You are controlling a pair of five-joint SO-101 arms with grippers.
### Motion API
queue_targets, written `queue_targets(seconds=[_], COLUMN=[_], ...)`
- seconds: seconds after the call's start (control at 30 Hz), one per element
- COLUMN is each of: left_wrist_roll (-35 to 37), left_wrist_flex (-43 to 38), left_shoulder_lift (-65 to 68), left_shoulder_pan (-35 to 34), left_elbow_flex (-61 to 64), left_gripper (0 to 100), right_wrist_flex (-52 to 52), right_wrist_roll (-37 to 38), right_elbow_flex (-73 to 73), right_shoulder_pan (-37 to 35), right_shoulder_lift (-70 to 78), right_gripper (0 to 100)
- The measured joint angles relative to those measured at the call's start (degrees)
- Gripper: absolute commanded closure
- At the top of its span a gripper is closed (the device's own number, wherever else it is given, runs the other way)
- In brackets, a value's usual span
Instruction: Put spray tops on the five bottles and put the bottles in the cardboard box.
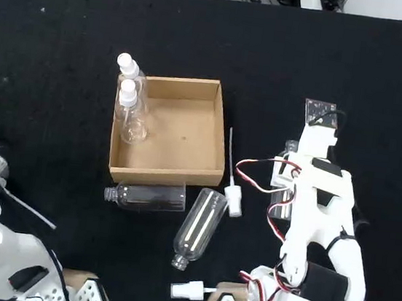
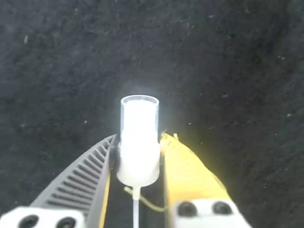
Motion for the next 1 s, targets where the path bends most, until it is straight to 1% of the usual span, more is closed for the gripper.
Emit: queue_targets(seconds=[0.07,0.13,0.27,0.43,0.57,0.67,0.73,0.87,1.0], left_wrist_roll=[0.0,0.18,0.18,0.18,0.18,0.18,0.18,0.18,0.18], left_wrist_flex=[2.11,6.15,17.14,31.82,42.9,45.36,45.98,46.24,46.42], left_shoulder_lift=[0.26,0.88,1.23,1.23,1.23,1.23,1.23,-0.88,-8.79], left_shoulder_pan=[0.26,0.44,0.0,0.09,0.09,1.05,2.64,6.07,12.4], left_elbow_flex=[-1.32,-3.52,-10.11,-27.87,-42.29,-50.64,-54.86,-59.52,-62.86], left_gripper=[97,97,97,97,97,97,97,97,97], right_wrist_flex=[0.0,0.0,4.04,12.84,16.53,16.88,16.88,16.88,14.07], right_wrist_roll=[0.0,0.0,0.09,0.09,0.09,0.09,0.09,0.09,0.09], right_elbow_flex=[0.0,0.0,-1.41,-7.03,-7.82,-7.82,-7.82,-7.82,-7.82], right_shoulder_pan=[0.0,0.0,0.09,0.0,-0.79,-3.69,-6.95,-15.82,-25.49], right_shoulder_lift=[0.0,0.0,-3.25,-13.1,-21.89,-27.08,-29.71,-32.79,-34.11], right_gripper=[98.8,98.8,98.8,98.8,98.8,98.8,98.8,98.8,98.8])
